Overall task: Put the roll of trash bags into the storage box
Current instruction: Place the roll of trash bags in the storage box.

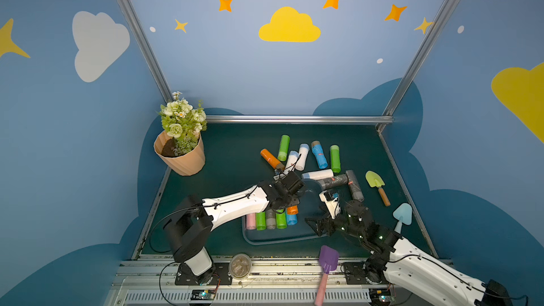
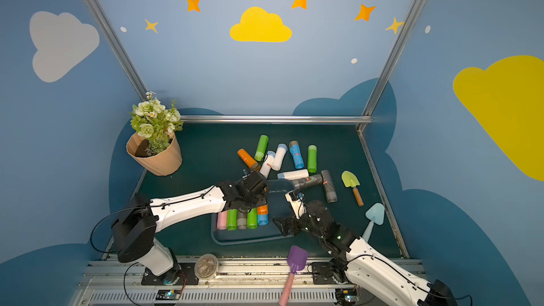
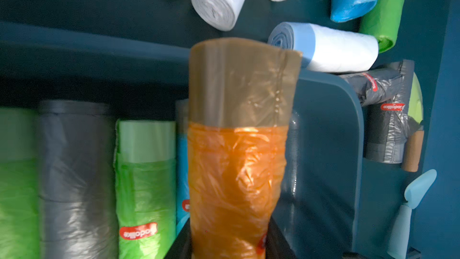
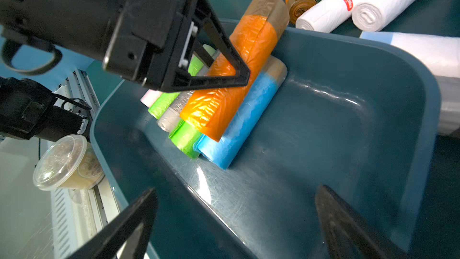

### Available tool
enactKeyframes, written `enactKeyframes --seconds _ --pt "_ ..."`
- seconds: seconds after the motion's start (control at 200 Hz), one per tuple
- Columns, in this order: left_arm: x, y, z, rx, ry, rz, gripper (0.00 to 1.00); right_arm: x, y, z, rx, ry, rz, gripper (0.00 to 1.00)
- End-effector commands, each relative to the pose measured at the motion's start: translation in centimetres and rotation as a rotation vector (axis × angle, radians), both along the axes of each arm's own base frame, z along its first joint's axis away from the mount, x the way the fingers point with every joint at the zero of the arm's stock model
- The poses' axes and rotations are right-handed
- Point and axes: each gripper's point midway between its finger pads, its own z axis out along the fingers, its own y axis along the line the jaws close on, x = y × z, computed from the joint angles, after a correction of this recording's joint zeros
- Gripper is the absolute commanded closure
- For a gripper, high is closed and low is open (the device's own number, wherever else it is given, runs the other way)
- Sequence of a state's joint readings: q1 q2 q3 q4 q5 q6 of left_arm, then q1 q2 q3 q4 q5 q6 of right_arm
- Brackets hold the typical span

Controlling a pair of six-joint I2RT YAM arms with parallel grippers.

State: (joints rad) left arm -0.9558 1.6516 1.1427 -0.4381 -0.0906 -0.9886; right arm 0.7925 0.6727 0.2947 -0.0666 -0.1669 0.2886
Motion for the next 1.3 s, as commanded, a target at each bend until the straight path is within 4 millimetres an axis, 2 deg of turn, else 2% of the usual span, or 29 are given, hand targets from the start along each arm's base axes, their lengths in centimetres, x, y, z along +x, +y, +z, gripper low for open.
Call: enactKeyframes --seconds 0.0,0.265,0.536,0.931,1.296 --pt "0.4 -1.7 1.3 -0.050 -0.022 0.000 0.60 -0.9 -0.6 -1.1 0.004 0.073 -0.012 0.03" --pt "0.2 -3.4 0.2 -0.057 -0.004 -0.015 0.60 -1.2 -1.9 -0.3 0.065 0.042 -0.060 0.03" --pt "0.2 -4.2 -1.5 -0.035 0.024 -0.006 0.60 -1.4 -1.8 -0.2 0.083 0.049 -0.048 0.03" --pt "-0.2 -3.6 -3.4 0.008 0.063 0.035 0.60 -1.4 -1.8 -0.1 0.088 0.051 -0.043 0.03" --pt "-0.3 -3.7 -4.1 0.039 0.085 0.023 0.59 -1.4 -1.7 -0.1 0.090 0.052 -0.037 0.03"
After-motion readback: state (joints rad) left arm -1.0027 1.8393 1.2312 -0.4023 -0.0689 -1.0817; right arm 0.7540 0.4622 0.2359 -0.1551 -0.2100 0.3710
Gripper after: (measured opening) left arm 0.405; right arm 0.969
